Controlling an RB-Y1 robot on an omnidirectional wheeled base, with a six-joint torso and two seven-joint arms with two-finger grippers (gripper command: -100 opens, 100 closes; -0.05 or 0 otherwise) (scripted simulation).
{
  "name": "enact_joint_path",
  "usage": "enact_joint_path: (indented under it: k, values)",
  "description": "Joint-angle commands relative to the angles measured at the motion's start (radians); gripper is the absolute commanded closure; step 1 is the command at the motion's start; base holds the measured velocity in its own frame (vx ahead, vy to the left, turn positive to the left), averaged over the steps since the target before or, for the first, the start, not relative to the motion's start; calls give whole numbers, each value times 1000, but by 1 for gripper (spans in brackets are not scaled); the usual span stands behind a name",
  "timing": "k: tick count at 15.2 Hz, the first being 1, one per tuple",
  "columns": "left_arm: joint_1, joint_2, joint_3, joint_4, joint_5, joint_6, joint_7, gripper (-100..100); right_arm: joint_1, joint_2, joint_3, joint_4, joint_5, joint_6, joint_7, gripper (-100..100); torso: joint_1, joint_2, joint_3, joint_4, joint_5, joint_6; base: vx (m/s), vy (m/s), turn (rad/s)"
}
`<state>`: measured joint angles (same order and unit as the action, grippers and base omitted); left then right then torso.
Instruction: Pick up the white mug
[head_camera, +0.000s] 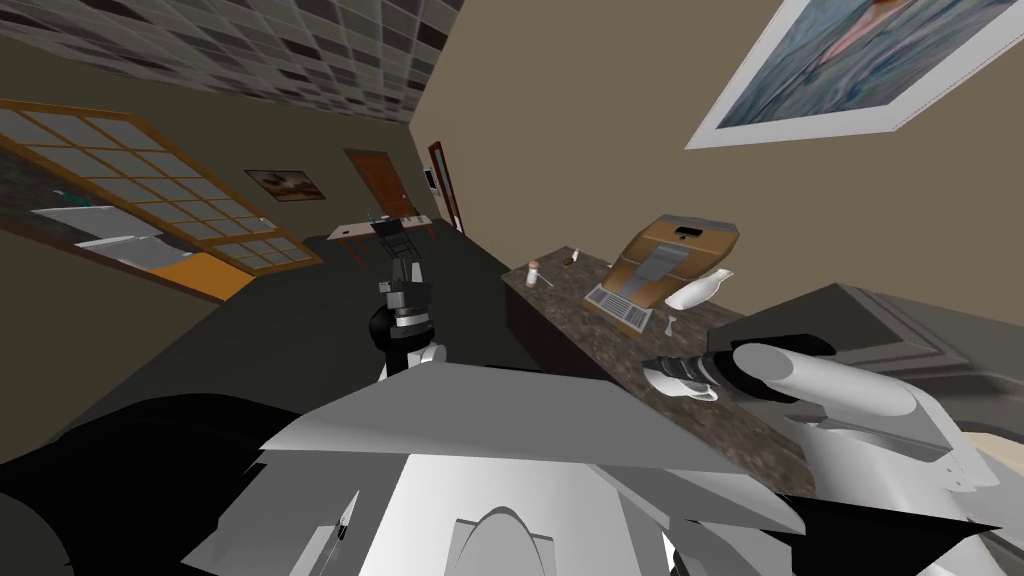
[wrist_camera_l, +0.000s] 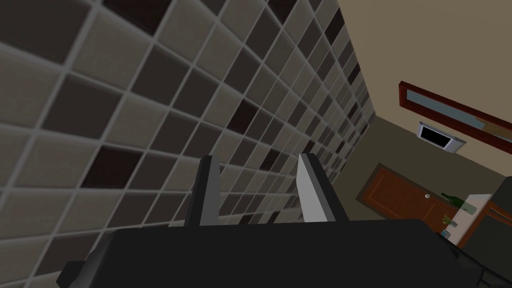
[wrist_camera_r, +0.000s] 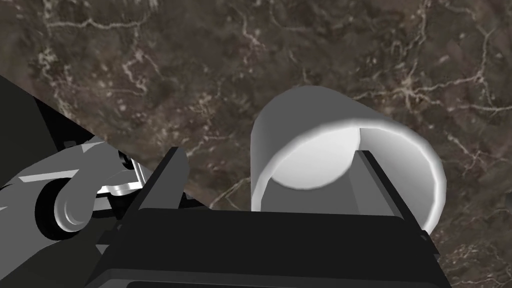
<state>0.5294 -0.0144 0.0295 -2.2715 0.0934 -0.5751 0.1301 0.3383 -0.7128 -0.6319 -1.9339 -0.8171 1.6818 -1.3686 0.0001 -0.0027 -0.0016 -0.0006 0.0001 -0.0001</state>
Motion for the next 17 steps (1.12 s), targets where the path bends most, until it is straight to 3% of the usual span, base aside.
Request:
enact_joint_path:
  k: [1, 3, 4, 13, 17]
  values:
    - [0, 0, 0, 0, 0, 0, 0, 0, -7, -17, -22, 16, -18, 50, -44, -100, 0, 0, 0, 0, 0, 0, 53, 5, 80]
    - [0, 0, 0, 0, 0, 0, 0, 0, -7, -17, -22, 16, -18, 70, -44, -100, 0, -1, 0, 0, 0, 0, 39, 0, 36]
    - [0, 0, 0, 0, 0, 0, 0, 0, -11, -27, -36, 25, -29, 107, -70, -100, 0, 0, 0, 0, 0, 0, 28, 1, 33]
    - [0, 0, 0, 0, 0, 0, 0, 0, -23, -56, -74, 48, -60, 263, -141, -100, 0, 1, 1, 0, 0, 0, 27, -3, 38]
    - [0, 0, 0, 0, 0, 0, 0, 0, -25, -37, -50, 100, -27, 193, -96, -100, 1, 2, 1, 0, 0, 0, 7, 11, -2]
